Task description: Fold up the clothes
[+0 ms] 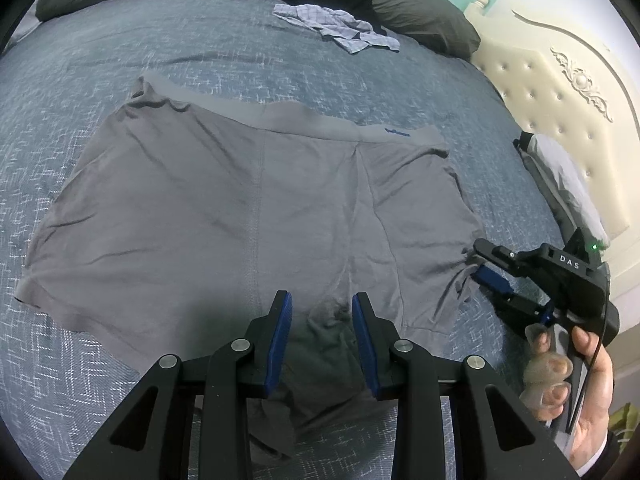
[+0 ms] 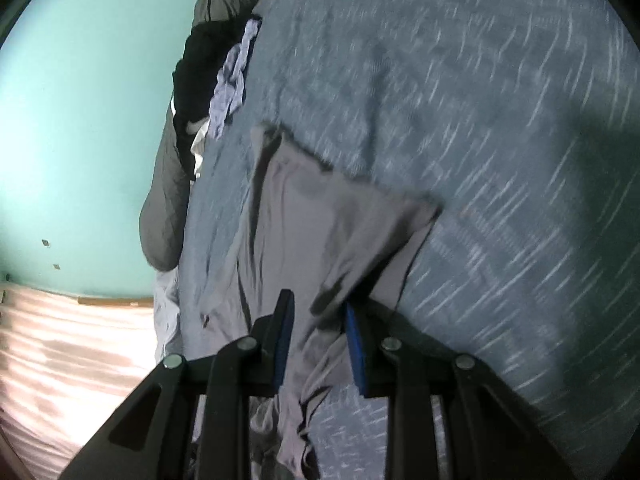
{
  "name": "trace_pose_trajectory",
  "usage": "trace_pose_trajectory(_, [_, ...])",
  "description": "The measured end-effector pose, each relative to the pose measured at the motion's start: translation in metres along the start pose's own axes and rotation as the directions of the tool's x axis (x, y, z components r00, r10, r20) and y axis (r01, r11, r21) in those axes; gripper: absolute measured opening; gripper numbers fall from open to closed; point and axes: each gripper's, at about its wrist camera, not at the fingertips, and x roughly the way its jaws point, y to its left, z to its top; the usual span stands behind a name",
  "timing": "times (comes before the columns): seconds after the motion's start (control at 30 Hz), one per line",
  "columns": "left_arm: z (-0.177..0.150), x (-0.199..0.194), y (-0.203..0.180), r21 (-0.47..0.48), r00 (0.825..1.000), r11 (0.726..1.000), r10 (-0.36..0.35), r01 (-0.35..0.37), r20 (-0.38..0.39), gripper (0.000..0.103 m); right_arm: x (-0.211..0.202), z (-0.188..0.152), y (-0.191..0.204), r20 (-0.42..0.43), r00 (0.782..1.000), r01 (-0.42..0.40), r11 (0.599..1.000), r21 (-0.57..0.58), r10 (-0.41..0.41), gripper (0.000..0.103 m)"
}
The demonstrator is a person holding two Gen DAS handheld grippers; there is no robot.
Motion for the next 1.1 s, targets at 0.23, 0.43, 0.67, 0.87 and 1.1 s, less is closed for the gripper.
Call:
trace_pose_trajectory(0.23, [0.001, 0.000, 0.000, 0.001, 1.000, 1.000, 0.000, 0.000, 0.000, 0.034, 0.002, 0.000, -0.001, 0.027, 0.995, -0.102, 0.993, 0.052, 0.101, 0.025])
trace_pose_trajectory(0.43, [0.001, -0.001, 0.000, 0.001, 1.000, 1.000, 0.001, -0.001, 0.002, 0.034, -0.004, -0.004, -0.004, 0.062, 0.991, -0.127, 0.989, 0.081, 0.123, 0.025])
trace_pose_trajectory(0.67, [0.001, -0.002, 0.001, 0.001, 1.000, 1.000, 0.002, -0.002, 0.003, 0.034, -0.004, -0.005, 0.000, 0.071, 0.991, -0.115, 0.991, 0.073, 0.110, 0.024])
trace_pose_trajectory(0.87, [0.001, -0.002, 0.001, 0.003, 1.000, 1.000, 0.003, -0.003, 0.002, 0.034, -0.011, -0.007, 0.002, 0.085, 0.996, -0.047, 0.997, 0.056, 0.042, 0.010])
trace_pose_trajectory(1.1, [0.002, -0.002, -0.001, 0.006, 1.000, 1.000, 0.003, -0.003, 0.004, 0.034, -0.021, -0.010, 0.007, 0.094, 0.995, -0.023, 0.999, 0.039, 0.019, 0.002])
